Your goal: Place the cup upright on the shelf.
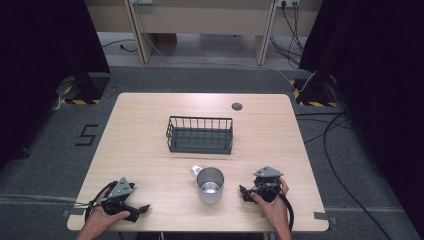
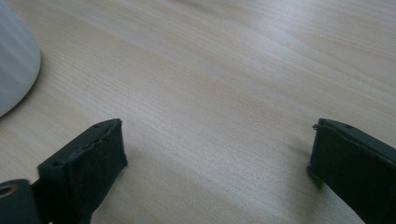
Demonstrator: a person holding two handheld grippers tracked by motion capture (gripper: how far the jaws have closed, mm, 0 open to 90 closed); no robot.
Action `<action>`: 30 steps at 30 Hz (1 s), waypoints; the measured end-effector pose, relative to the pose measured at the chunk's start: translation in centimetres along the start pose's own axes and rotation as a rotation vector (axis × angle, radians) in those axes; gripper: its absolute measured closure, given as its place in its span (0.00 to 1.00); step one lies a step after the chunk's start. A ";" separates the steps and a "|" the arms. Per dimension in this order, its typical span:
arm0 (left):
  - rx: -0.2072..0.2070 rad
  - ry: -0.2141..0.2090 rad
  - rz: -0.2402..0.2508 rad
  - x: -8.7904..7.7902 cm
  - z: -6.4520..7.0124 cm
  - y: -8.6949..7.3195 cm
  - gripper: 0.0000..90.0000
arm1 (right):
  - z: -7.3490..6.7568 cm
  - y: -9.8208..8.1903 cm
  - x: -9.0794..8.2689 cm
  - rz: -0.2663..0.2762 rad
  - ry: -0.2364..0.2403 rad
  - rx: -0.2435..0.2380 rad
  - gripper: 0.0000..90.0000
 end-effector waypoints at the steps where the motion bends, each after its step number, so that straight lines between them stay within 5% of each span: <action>1: 0.000 0.000 0.000 0.0 0.0 0.0 0.00 | 0.0 0.0 -0.1 0.004 0.000 0.000 0.06; 5: 0.001 0.000 0.001 0.0 0.0 0.0 0.00 | 0.0 0.0 -0.4 0.033 0.004 0.000 0.18; 16: 0.001 -0.003 0.002 0.0 0.1 0.0 0.00 | -1.4 0.1 -1.5 0.117 0.057 -0.019 0.17; 30: 0.002 -0.003 0.001 0.0 0.1 0.0 0.00 | -5.7 0.3 -4.4 0.243 0.225 -0.077 0.17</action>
Point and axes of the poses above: each handheld gripper's, and its own axes: x roughly forward along the jaws, y roughly out of its top, z roughly to its right, the point moved 7 cm from there along x, roughly forward along the jaws, and after that the axes turned 13 degrees about x, right-handed, at the moved point
